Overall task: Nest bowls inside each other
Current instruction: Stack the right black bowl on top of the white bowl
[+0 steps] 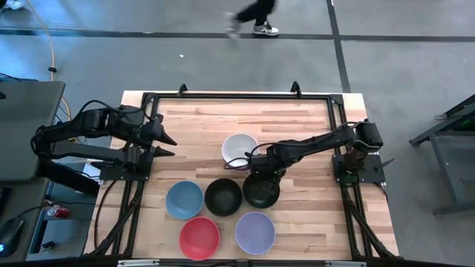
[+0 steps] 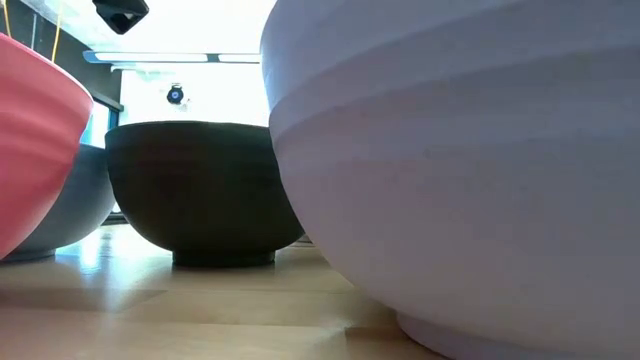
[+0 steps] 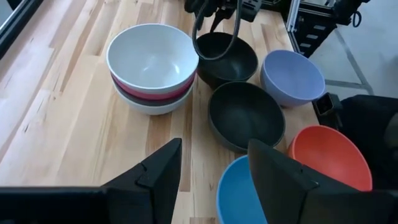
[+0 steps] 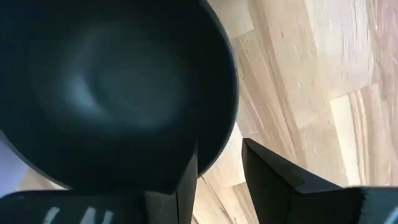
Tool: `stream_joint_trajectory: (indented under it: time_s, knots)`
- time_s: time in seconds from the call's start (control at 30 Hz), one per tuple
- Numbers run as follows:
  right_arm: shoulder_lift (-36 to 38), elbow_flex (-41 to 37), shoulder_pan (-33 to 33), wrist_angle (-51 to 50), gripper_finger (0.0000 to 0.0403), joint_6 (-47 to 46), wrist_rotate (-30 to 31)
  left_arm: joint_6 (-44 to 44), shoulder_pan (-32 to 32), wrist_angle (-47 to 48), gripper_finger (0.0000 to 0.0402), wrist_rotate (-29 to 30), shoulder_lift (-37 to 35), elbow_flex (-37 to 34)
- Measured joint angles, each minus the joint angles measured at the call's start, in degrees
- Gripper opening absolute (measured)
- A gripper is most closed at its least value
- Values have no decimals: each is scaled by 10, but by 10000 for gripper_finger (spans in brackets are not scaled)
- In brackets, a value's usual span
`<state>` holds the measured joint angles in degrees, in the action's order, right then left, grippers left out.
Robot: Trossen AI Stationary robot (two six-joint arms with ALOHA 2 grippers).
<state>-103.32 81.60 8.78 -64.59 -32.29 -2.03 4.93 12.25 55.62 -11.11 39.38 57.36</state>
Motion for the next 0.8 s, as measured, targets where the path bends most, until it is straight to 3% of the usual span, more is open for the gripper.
stream_joint_trajectory:
  time_s: [0.6, 0.8]
  knots:
    - [-27, 0, -1, 5, 118, -13, 4, 5, 0, 0, 175, 0, 0, 0]
    - [-29, 0, -1, 2, 67, -11, 4, 5, 0, 0, 175, 0, 0, 0]
